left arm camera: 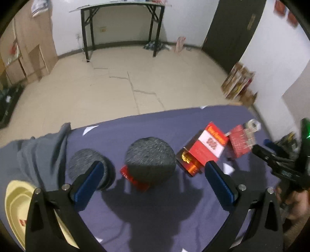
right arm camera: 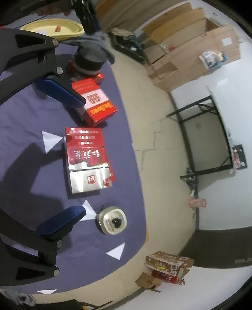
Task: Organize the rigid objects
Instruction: 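Move both open tools back over the remaining objects, then grasp a black foam puck with the left tool while the right tool grasps the red-silver box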
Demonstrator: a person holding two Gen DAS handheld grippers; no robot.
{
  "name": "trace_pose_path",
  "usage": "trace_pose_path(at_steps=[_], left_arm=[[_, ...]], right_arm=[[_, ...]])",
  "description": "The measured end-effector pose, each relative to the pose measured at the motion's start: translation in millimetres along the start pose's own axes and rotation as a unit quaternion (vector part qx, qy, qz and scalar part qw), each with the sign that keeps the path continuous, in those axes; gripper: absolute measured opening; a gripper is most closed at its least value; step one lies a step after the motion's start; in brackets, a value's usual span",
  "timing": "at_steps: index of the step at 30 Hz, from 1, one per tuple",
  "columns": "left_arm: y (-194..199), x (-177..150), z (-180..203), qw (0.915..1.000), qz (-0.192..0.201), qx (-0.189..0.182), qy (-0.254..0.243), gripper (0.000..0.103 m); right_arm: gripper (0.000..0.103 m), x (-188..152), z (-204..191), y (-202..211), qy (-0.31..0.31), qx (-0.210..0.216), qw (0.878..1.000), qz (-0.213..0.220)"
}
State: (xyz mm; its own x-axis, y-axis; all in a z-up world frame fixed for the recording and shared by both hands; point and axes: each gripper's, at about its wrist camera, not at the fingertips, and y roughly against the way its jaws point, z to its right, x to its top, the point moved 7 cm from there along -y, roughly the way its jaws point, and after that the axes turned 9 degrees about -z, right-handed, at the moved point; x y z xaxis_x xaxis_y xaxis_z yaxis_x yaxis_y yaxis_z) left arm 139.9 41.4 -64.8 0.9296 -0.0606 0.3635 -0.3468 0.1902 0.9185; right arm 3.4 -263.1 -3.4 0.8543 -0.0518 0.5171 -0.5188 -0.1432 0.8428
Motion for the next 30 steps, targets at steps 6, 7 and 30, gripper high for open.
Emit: trace_pose_path(at_steps=[6, 7, 30], left_arm=[[-33.9, 3.3, 12.7, 0.9981, -0.027, 0.045, -0.031, 0.103], [-36.7, 2.5, 10.7, 0.9974, -0.029, 0.056, -0.036, 0.103], [3.4, -7.2, 5.0, 0.9998, 0.005, 0.002, -0.019, 0.07]], right_arm=[[0.103, 21.8, -6.9, -9.2, 0.013, -0.03, 0.999, -0.025], [0.103, 25.5, -10.4, -11.9, 0.012, -0.03, 0.999, -0.027], [0.089, 62.9, -22.7, -40.0, 0.055, -0.058, 0.997, -0.014]])
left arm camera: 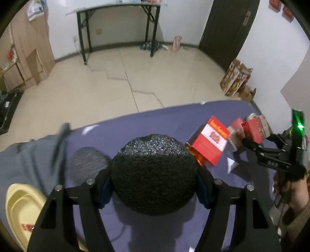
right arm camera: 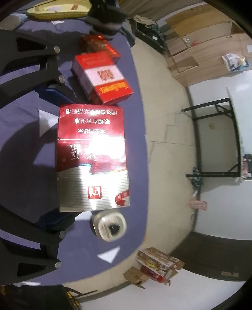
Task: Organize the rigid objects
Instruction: 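Grasp a black foam puck with the left tool while the right tool grasps the red-silver box, then lower the puck into the yellow tray with the left tool while the right tool lowers the box there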
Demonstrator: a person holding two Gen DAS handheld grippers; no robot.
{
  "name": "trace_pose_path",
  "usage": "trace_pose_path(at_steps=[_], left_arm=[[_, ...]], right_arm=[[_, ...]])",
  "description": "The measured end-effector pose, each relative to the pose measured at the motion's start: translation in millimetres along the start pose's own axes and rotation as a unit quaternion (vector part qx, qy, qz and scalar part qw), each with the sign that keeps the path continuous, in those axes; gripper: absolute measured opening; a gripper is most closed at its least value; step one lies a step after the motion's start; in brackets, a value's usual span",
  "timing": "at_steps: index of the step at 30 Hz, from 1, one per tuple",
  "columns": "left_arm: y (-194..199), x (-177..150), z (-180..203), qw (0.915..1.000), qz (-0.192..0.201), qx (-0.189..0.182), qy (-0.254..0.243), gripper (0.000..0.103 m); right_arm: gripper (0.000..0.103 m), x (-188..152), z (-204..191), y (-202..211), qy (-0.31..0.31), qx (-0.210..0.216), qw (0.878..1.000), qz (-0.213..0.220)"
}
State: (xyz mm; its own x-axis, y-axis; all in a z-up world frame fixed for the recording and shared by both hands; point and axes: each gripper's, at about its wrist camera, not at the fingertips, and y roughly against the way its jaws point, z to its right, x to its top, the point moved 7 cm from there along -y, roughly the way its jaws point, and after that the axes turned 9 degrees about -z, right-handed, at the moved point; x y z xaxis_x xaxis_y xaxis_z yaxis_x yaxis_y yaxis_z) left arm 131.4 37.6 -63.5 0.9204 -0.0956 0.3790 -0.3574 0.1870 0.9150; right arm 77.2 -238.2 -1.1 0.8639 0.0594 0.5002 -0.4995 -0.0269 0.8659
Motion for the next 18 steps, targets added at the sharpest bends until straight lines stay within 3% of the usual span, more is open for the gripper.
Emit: trace_pose_path(at_steps=[7, 10, 14, 18], left_arm=[[102.7, -46.9, -56.6, 0.9971, 0.054, -0.002, 0.055, 0.07], [145.2, -80.4, -103.2, 0.992, 0.075, -0.011, 0.101, 0.07], [185.0, -126.3, -160.9, 0.9845, 0.092, -0.004, 0.149, 0.07], [206.4, -171.4, -216.7, 0.977, 0.096, 0.015, 0.19, 0.07]], right_arm=[[0.089, -17.3, -9.0, 37.0, 0.01, 0.033, 0.999, 0.022], [0.089, -15.9, -29.9, 66.1, 0.032, 0.095, 0.994, 0.044], [0.089, -11.9, -101.2, 116.9, 0.09, 0.236, 0.965, 0.069], [0.089, -18.9, -171.3, 142.3, 0.161, 0.285, 0.943, 0.067]])
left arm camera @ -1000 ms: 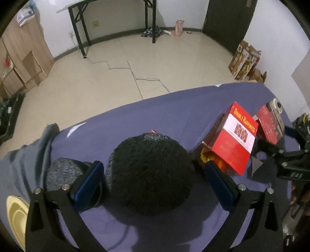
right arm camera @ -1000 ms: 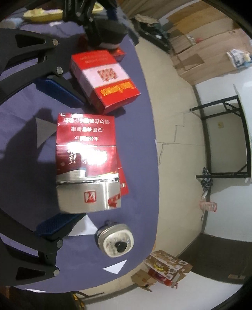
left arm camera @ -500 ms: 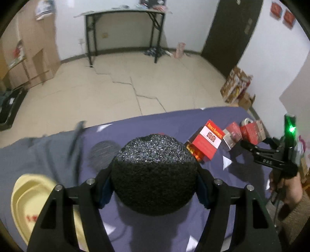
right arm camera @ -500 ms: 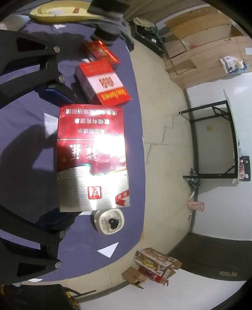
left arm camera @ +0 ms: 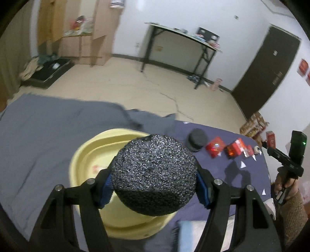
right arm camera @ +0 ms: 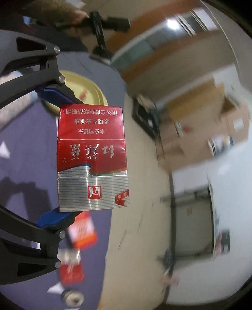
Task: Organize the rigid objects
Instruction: 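Lower the puck into the yellow tray with the left tool while the right tool lowers the box there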
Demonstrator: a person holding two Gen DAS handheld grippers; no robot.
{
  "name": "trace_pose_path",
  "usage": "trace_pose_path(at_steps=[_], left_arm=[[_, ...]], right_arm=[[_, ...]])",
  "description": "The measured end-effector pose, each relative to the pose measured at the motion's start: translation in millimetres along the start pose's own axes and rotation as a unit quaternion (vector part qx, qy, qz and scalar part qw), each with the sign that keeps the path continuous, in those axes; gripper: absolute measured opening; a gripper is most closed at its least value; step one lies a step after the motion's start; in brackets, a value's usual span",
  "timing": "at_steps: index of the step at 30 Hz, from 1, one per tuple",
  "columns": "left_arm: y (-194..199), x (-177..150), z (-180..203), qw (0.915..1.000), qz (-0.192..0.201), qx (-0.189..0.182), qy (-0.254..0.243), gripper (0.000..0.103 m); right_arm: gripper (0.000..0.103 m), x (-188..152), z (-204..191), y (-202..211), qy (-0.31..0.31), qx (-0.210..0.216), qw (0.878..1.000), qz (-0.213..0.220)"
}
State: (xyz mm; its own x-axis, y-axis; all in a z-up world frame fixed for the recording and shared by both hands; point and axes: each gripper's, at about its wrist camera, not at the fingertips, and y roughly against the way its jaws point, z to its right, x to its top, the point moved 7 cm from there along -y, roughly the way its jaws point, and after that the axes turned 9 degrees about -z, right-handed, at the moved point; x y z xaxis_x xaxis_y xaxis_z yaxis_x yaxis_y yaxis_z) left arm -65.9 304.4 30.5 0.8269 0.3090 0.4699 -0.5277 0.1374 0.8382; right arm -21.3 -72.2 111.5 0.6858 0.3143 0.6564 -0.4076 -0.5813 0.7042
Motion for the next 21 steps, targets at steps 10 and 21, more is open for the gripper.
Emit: trace_pose_path(at_steps=[10, 21], left_arm=[[-85.8, -46.3, -69.5, 0.9938, -0.077, 0.068, 0.041, 0.07], [-171.1, -62.5, -89.3, 0.9836, -0.144, 0.087, 0.064, 0.073]], right_arm=[[0.089, -26.7, -158.7, -185.2, 0.206, -0.008, 0.963, -0.176], [0.09, -50.4, -208.2, -297.2, 0.318, -0.066, 0.909, -0.261]])
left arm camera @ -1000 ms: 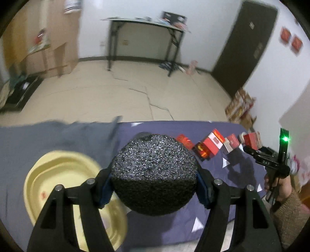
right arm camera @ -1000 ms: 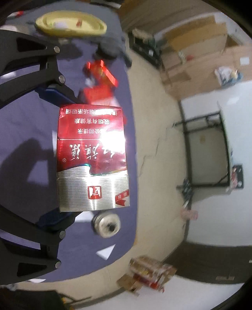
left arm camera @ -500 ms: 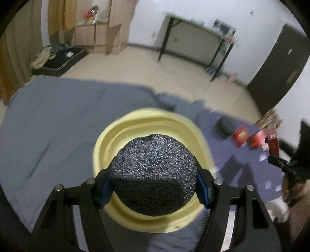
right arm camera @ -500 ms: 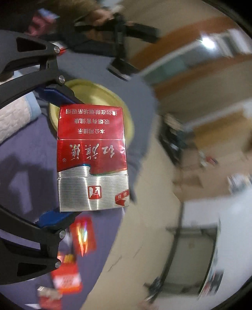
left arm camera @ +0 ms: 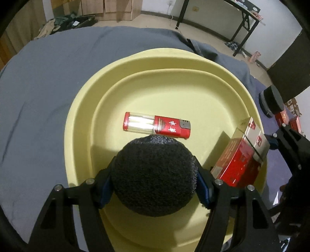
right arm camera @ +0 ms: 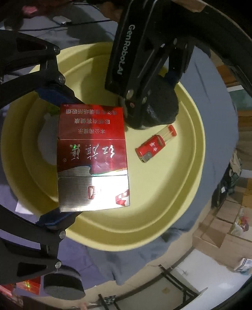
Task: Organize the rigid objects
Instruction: 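Lower the puck into the yellow tray with the left tool while the right tool lowers the box there, then move both open tools back toward the table objects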
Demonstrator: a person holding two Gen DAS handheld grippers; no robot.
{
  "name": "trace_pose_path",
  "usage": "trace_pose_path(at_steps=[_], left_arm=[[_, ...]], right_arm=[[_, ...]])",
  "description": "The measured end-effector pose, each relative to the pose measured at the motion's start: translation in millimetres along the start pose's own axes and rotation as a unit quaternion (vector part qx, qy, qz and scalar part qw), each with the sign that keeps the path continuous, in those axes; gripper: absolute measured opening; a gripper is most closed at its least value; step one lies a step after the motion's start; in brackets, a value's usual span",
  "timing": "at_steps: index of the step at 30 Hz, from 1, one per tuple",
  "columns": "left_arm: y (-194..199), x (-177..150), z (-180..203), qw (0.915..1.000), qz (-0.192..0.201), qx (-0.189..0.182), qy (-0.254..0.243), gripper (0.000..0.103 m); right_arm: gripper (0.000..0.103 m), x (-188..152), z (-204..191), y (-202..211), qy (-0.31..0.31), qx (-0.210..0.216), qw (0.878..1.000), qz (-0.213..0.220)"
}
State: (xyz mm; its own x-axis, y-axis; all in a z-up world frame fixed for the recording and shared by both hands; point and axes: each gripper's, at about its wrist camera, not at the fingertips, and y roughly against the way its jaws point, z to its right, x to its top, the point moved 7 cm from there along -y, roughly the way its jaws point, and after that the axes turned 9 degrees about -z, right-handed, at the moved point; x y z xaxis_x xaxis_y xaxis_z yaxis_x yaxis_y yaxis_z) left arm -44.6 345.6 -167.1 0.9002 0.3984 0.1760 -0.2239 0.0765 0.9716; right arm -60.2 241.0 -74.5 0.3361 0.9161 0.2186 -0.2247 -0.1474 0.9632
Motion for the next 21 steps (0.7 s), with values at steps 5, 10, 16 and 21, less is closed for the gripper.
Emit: trace_pose_path(at_steps=[5, 10, 16, 21], left_arm=[[10.9, -2.7, -9.3, 0.9994, 0.017, -0.028, 0.014, 0.094], [66.1, 12.5, 2.0, 0.9968, 0.071, -0.035, 0.005, 0.103], [105.2, 40.6, 89.8, 0.9919, 0.099, -0.041, -0.068, 0.103], [81.6, 60.3, 193.1, 0.9859, 0.085, -0.034, -0.14, 0.103]], right_arm=[[0.102, 8.8, -8.5, -5.5, 0.001, 0.01, 1.0, 0.01], [0.102, -13.7, 6.4, 45.1, -0.027, 0.021, 0.998, 0.052], [0.103, -98.0, 102.2, 124.0, -0.139, -0.013, 0.983, 0.119], [0.103, -214.3, 223.3, 141.5, -0.257, -0.082, 0.956, 0.114]])
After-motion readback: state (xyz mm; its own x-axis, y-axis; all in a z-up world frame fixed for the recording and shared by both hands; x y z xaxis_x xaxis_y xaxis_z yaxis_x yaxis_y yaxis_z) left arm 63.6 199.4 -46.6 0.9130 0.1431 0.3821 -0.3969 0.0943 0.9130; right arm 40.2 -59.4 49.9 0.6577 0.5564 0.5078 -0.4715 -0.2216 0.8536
